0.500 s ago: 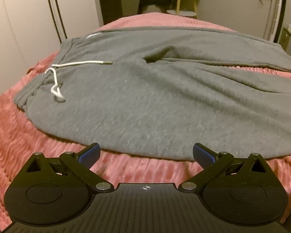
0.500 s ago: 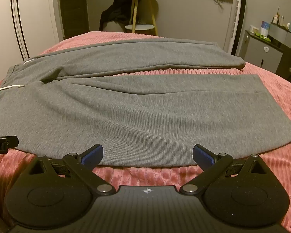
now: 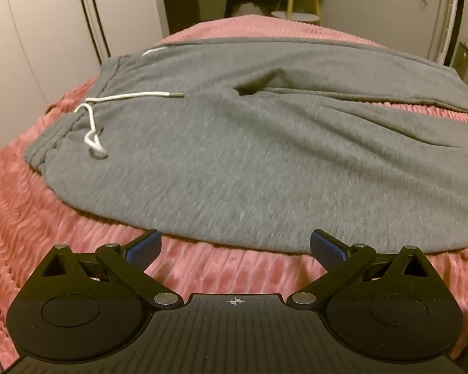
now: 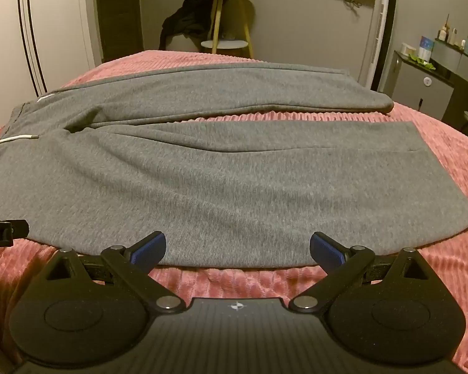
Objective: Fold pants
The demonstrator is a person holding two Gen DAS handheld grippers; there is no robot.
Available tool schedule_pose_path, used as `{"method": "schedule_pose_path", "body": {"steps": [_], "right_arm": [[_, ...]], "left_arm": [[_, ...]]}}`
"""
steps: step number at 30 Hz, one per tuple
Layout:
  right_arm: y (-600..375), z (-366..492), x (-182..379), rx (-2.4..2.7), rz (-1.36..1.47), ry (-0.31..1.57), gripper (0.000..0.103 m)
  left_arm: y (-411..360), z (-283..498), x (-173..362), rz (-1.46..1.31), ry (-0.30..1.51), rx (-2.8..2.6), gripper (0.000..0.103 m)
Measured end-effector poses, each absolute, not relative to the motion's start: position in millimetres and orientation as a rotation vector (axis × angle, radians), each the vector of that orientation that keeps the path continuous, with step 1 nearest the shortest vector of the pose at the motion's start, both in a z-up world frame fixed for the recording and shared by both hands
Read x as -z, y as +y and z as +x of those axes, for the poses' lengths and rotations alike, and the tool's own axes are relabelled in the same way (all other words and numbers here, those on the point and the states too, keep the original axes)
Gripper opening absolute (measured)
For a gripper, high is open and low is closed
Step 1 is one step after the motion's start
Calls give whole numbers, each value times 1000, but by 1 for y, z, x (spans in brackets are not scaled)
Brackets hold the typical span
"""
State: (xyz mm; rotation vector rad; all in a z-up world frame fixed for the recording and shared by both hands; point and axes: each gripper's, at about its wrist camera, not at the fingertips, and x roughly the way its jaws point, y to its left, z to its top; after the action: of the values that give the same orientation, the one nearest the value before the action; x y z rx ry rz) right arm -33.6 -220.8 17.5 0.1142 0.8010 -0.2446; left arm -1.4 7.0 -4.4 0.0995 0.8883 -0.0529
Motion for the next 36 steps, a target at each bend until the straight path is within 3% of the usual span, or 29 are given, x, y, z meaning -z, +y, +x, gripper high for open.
{"method": "schedule_pose_path", "body": {"steps": [36], "right_arm": [[-218, -34, -18, 247, 103, 799, 99]], "left_arm": [[5, 0, 3, 94, 900, 37, 103]]}}
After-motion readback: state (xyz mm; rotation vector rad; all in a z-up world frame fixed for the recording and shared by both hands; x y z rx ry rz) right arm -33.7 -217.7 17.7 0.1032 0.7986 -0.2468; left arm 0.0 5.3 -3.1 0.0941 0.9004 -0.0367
